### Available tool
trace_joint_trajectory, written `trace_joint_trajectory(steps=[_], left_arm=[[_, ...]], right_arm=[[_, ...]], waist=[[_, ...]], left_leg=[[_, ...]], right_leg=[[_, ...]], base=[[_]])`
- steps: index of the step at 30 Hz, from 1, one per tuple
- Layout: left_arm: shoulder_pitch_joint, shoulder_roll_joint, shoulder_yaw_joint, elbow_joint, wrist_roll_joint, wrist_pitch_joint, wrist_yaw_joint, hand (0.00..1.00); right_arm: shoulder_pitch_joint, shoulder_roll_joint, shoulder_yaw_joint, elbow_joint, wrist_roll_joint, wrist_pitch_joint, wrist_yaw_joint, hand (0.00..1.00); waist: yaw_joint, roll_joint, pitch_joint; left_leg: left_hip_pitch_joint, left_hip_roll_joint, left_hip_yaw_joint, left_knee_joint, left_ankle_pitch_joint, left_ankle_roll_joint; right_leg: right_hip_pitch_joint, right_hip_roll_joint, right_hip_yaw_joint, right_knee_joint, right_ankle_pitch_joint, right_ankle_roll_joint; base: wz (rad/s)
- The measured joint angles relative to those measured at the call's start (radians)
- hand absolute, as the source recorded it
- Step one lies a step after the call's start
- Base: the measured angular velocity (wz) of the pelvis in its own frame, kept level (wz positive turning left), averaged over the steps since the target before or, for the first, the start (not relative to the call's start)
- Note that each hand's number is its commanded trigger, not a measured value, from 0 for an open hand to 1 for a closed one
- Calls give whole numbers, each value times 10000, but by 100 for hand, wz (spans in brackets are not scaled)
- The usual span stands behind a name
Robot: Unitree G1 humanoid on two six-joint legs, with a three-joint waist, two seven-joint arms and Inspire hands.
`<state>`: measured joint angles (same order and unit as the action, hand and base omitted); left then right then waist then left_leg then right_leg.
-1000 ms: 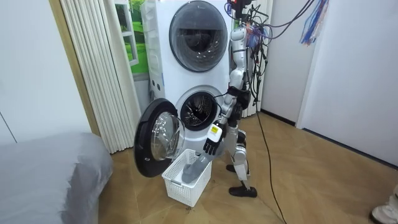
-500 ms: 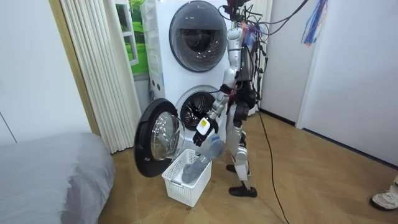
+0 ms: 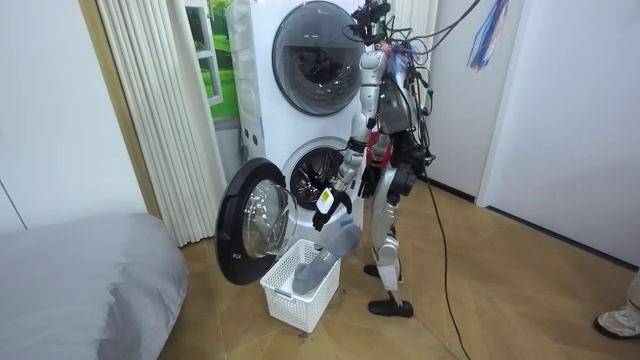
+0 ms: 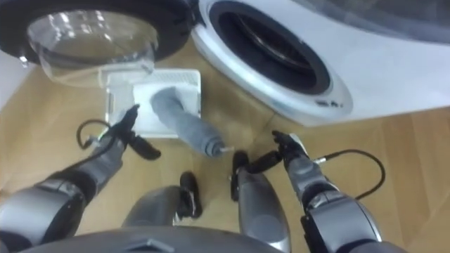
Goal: Put towel into washing machine
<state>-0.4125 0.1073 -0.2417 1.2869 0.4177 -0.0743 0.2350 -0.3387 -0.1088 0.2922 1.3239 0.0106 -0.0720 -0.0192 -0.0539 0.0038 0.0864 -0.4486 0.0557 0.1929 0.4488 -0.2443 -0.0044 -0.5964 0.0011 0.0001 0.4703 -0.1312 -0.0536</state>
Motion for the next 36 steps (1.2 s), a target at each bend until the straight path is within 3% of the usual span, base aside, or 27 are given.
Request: trace_joint_trajectory(steps=[4, 8, 14, 20, 28, 36], left_arm=[[-304, 6, -238, -20, 393, -1, 275, 0], [-632, -1, -706, -31, 1109, 3, 833, 0], [-1163, -53, -1440, -97, 2252, -5, 1303, 0], [-1386, -18, -2545, -110, 3089, 5, 1667, 0], [-1883, -123, -2934, -96, 3410, 3, 1957, 0], [-2000, 128, -3556, -103, 4081, -6, 2355, 0]], right_arm=[[-141, -20, -3, -208, 356, -4, -10, 0], [-353, 52, 285, -601, 755, 14, -143, 0], [-581, 86, 594, -984, 1438, -71, -125, 0], [-769, 189, 1104, -1483, 1958, -429, -137, 0], [-990, 327, 1202, -1707, 2811, -825, -45, 0], [-1274, 394, 1391, -1911, 3586, -1256, 242, 0]], waist=[[-165, -18, 24], [-195, -24, 55], [-327, -34, 120], [-481, -21, 136], [-654, -21, 141], [-933, -97, 167]], left_leg=[[-1054, 28, -1, 768, -124, 69], [-2188, 225, 89, 1812, -539, 125], [-3648, 225, -16, 2849, -820, 238], [-5278, 556, -42, 4291, -1247, 315], [-6726, 876, -107, 6062, -1894, 413], [-7810, 888, -292, 7582, -2525, 334]], right_leg=[[-984, 25, 127, 499, 9, 12], [-2126, 82, 277, 1266, -19, -2], [-3553, 21, 297, 2205, -44, 33], [-5021, 187, 253, 3154, -96, 24], [-6474, 165, 79, 4725, -554, -40], [-7639, 43, -46, 6286, -1117, -148]], base=[[-5], [-17], [-2], [-7], [-4], [3]])
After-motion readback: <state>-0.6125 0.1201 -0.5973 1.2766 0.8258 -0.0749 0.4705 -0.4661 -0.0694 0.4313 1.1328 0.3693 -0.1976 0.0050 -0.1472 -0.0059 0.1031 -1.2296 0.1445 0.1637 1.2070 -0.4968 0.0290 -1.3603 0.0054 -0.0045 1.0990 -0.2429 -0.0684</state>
